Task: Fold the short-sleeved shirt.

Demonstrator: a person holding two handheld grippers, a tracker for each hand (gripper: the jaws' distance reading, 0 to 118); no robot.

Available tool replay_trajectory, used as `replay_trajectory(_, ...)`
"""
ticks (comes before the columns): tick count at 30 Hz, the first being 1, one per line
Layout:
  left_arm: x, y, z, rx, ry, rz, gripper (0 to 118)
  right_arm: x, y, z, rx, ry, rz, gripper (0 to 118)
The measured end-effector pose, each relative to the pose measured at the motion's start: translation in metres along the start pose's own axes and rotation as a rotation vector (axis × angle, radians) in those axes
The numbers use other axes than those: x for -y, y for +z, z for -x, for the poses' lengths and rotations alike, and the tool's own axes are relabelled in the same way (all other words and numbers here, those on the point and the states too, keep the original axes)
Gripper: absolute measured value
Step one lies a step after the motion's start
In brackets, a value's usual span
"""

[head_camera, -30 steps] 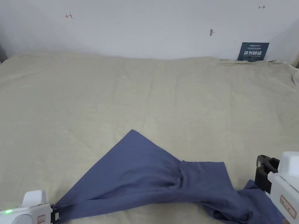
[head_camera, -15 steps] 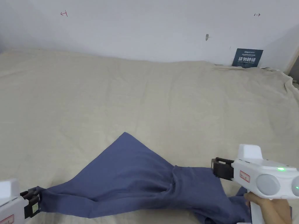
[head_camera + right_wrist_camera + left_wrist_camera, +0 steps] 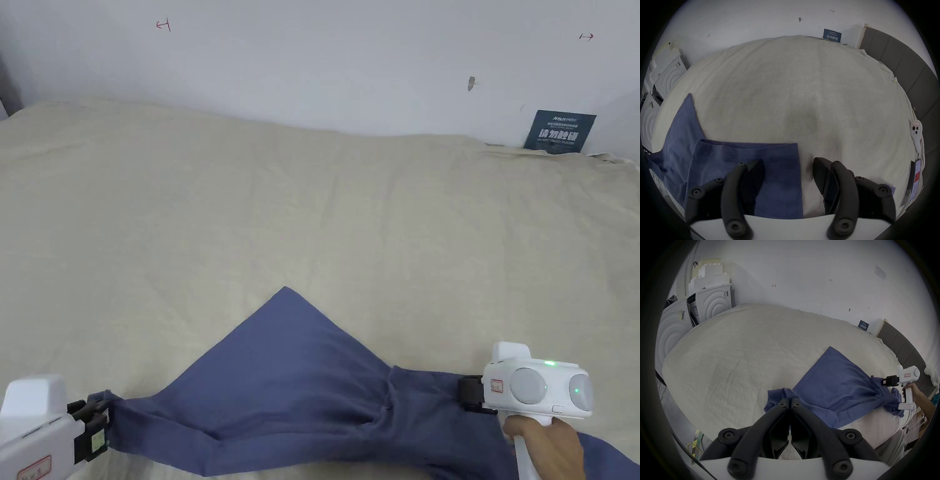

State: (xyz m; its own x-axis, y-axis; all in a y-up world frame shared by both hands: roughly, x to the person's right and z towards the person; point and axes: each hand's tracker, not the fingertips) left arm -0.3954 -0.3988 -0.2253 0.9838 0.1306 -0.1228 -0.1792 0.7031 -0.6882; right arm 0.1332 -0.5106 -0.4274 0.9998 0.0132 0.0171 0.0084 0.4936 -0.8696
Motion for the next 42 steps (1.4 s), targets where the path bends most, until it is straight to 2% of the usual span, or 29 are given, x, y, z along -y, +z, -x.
replay_trajectory(1,0.000,0.001,-0.002,0.000,-0.001,0.001,0,0.001,0.002,0.002,0.009,0.006,-0.012,64)
replay_trajectory(2,0.000,0.002,-0.004,0.000,-0.001,0.001,0,0.001,0.006,0.003,0.005,0.012,-0.020,55)
replay_trajectory(3,-0.001,0.002,-0.004,0.002,0.000,0.000,0,0.002,0.006,0.002,0.010,0.026,-0.028,37)
replay_trajectory(4,-0.001,0.002,-0.004,0.004,0.003,0.001,0,0.003,0.008,0.003,0.019,0.047,-0.036,4)
replay_trajectory(5,-0.001,0.001,-0.003,0.006,0.007,0.000,0,0.004,0.009,0.003,-0.003,0.051,-0.042,1)
replay_trajectory(7,-0.002,0.001,-0.002,0.009,0.014,-0.004,0,0.009,0.027,0.006,-0.002,0.058,-0.061,1)
replay_trajectory(10,-0.005,0.002,-0.002,0.016,0.026,-0.016,0,0.009,0.056,0.002,-0.036,0.026,-0.146,1)
replay_trajectory(18,-0.031,0.013,-0.002,0.040,0.052,-0.079,0,0.000,0.189,-0.012,-0.140,-0.021,-0.430,1)
replay_trajectory(26,-0.105,0.038,-0.015,0.085,0.044,-0.226,0,-0.041,0.305,-0.038,-0.111,-0.009,-0.707,1)
replay_trajectory(32,-0.175,0.042,-0.047,0.121,-0.002,-0.296,0,-0.092,0.341,-0.056,-0.076,-0.014,-0.800,1)
replay_trajectory(37,-0.230,0.038,-0.080,0.131,-0.061,-0.332,0,-0.138,0.370,-0.071,-0.072,-0.054,-0.879,1)
replay_trajectory(42,-0.292,0.040,-0.108,0.122,-0.120,-0.383,0,-0.192,0.403,-0.081,-0.040,-0.050,-0.967,1)
